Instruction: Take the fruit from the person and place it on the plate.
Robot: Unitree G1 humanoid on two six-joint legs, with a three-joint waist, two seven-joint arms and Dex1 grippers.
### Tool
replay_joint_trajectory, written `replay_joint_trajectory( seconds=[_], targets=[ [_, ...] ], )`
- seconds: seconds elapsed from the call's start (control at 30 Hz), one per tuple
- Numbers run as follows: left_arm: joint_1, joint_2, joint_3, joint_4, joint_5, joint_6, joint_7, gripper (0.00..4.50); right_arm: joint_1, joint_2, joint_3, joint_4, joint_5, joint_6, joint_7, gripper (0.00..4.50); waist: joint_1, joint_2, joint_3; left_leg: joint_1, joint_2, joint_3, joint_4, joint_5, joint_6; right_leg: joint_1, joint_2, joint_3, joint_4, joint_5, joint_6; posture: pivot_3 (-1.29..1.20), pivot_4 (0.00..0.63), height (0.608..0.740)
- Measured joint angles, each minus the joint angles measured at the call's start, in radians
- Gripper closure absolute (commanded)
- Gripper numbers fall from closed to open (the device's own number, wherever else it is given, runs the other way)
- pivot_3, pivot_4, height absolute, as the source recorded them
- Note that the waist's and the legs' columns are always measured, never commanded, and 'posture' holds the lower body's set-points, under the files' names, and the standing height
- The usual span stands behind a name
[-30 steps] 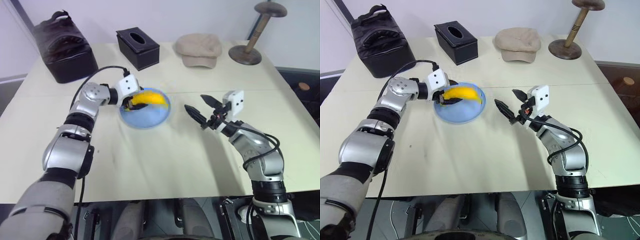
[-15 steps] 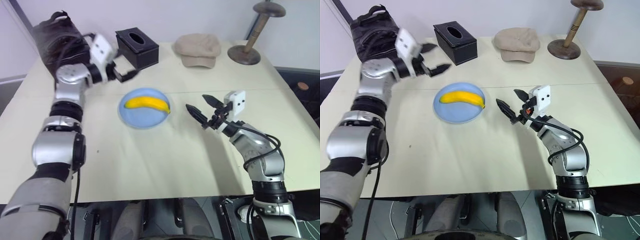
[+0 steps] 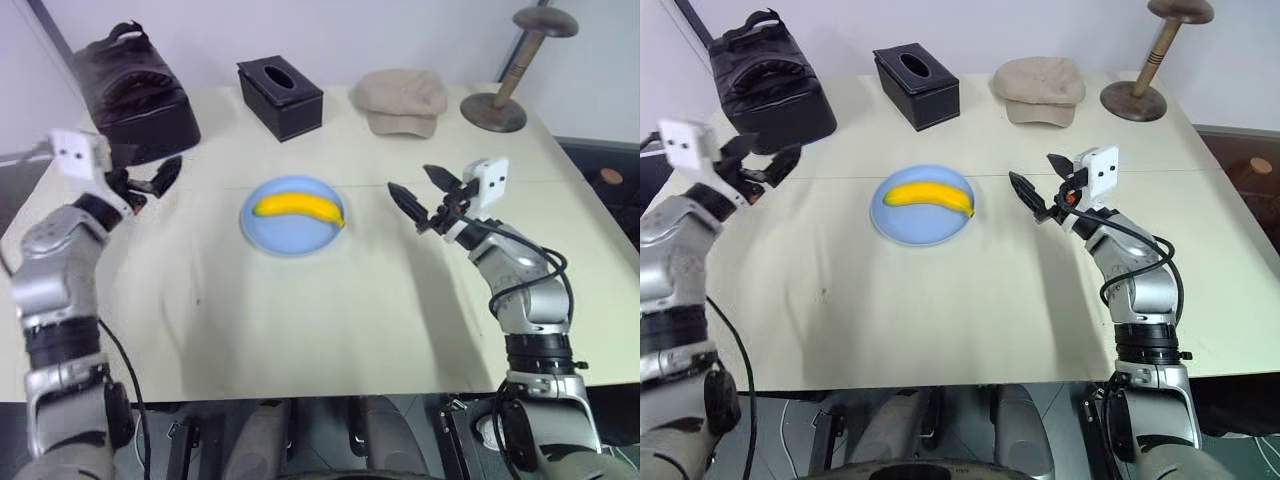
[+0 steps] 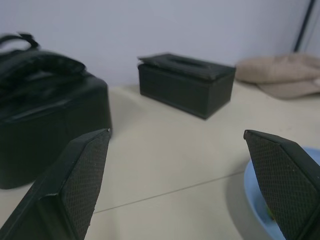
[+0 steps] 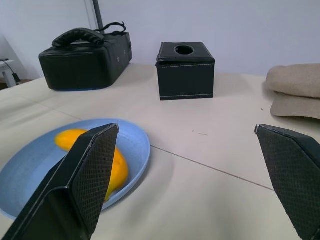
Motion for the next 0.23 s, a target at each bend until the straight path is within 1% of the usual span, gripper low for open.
replay_joint_trajectory(
  seconds=[0.03,0.1,0.17,0.23],
  targets=[
    [0.059,-0.025,0.013,-0.082,-0.019,0.024,0.029,0.05,-0.004,-0.001,-0.004,0.023,-0.009,-0.017,-0.005,0.0,-0.003,0.001,0.0,0.0,0.0,0.0,0.0,0.0,0.0,0.0,0.0,0.0,0.0,0.0,0.0,0.0,0.15,0.74],
    [0.13,-0.066,0.016,-0.152,-0.043,0.058,0.066,0.05,-0.012,-0.003,-0.024,0.073,-0.024,-0.045,-0.021,0.0,-0.003,0.001,0.0,0.001,0.0,0.0,0.0,0.0,0.0,0.001,0.0,0.0,0.0,0.0,0.0,0.0,0.15,0.74],
    [0.173,-0.096,0.017,-0.175,-0.056,0.09,0.109,0.05,-0.02,-0.008,-0.044,0.13,-0.04,-0.078,-0.036,0.0,-0.002,0.001,0.0,0.001,0.001,0.0,0.0,0.0,-0.001,0.001,0.001,0.0,0.0,0.0,0.0,0.0,0.15,0.74],
    [0.184,-0.103,0.017,-0.198,-0.061,0.101,0.142,0.05,-0.024,-0.008,-0.051,0.169,-0.055,-0.101,-0.038,0.0,-0.003,0.001,0.0,0.001,0.001,0.0,0.0,0.001,-0.001,0.001,0.001,0.0,0.0,0.0,-0.001,0.0,0.15,0.74]
  ],
)
